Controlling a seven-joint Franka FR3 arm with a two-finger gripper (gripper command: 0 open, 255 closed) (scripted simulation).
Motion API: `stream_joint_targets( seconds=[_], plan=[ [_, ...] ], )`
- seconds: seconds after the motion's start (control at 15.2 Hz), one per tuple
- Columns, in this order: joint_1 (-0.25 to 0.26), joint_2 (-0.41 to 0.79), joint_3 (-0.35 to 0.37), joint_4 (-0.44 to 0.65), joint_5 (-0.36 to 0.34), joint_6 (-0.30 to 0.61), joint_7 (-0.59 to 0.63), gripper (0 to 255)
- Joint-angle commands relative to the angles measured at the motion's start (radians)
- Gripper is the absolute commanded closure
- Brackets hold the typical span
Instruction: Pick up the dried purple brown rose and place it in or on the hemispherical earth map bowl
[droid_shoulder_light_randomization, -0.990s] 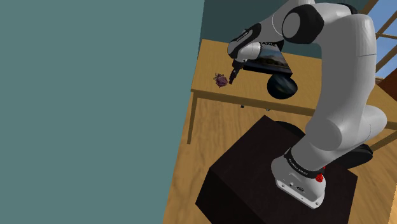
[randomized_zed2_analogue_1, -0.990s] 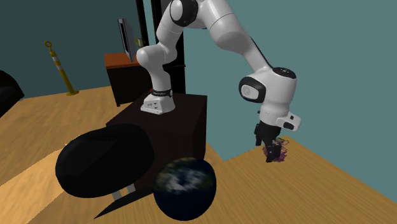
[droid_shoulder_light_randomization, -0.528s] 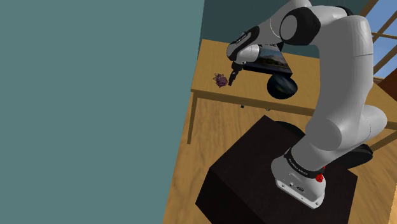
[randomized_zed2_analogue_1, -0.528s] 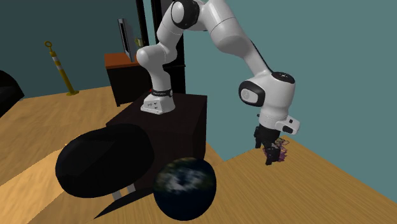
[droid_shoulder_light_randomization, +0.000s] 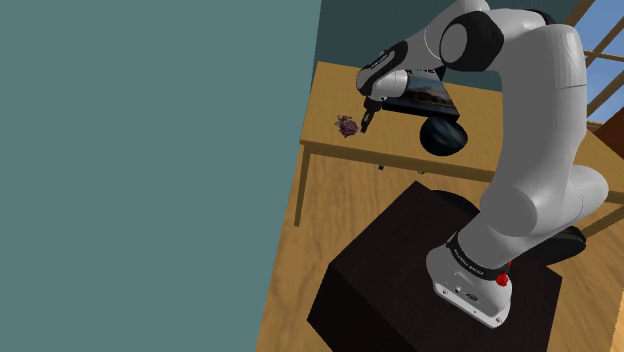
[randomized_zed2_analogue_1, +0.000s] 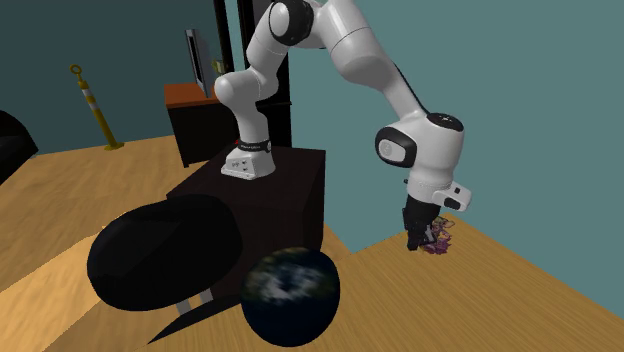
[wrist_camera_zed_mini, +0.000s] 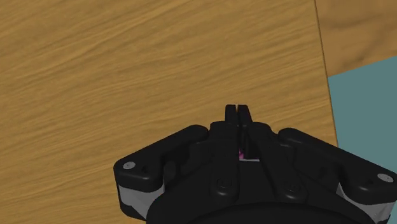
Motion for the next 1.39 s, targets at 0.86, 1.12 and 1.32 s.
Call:
stream_joint_targets(
  seconds=[0.86,1.12,1.32],
  plan=[
    [0.086,0.11,0.015,0.43,-0.062,-0.453,0.107,0],
    [0.088,0.132,0.018,0.435,-0.061,-0.44,0.109,0],
    [0.089,0.148,0.02,0.42,-0.058,-0.41,0.107,0]
  ],
)
